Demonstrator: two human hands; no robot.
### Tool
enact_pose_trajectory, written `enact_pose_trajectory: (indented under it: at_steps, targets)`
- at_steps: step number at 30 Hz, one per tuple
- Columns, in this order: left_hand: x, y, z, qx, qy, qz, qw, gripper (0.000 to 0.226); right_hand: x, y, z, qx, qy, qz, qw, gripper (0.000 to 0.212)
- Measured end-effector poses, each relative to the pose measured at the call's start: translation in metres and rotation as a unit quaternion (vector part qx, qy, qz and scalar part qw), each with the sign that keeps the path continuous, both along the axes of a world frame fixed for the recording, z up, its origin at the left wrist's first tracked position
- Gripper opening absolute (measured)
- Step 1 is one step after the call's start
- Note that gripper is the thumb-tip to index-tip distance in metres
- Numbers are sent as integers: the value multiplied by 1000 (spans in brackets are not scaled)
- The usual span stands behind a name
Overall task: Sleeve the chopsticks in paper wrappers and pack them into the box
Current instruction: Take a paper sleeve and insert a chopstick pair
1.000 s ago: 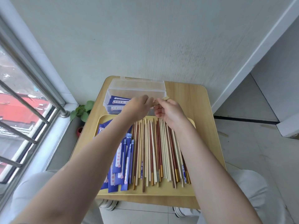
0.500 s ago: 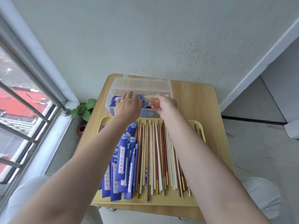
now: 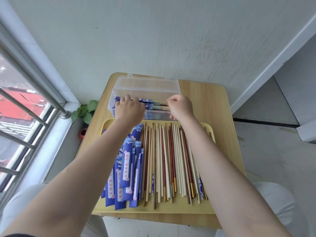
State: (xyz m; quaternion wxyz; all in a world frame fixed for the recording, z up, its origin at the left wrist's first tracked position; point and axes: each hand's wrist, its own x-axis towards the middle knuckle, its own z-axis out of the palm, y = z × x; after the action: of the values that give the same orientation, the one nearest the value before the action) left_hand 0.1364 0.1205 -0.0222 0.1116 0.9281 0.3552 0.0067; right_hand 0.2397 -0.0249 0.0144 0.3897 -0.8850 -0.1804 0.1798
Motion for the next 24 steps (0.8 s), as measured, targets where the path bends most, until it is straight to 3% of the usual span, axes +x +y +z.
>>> enact_pose_trajectory:
  at_steps: [4,7,10,12,14,17,20,24]
  targets:
    - [-5,4,0,-56,11,3,998,78,-9,0,-3,-5,-63,49,997,24]
    - [-11,-3,6,-30,-101,32,994,47,-25,-4,-4,-11,-67,102,992,15]
    - [-30,-20,17,-42,-185,73,979,31,-56,-8,-12,-83,21,203,975,14]
    - [-44,-27,19,-99,-118,104,983,32,-77,-9,-21,-175,55,263,947,24]
    - [-64,-33,12,-102,16,81,991,31,-97,-12,-32,-232,79,294,924,32]
    - [-89,-43,-2,-110,119,54,985,29,-114,-18,-43,-222,85,275,931,31]
    - [-105,-56,-10,-119,101,66,986,35,-127,-28,-47,-180,69,237,952,28]
    - [-108,-66,-8,-116,32,104,987,23,-137,-45,-45,-127,57,196,971,30]
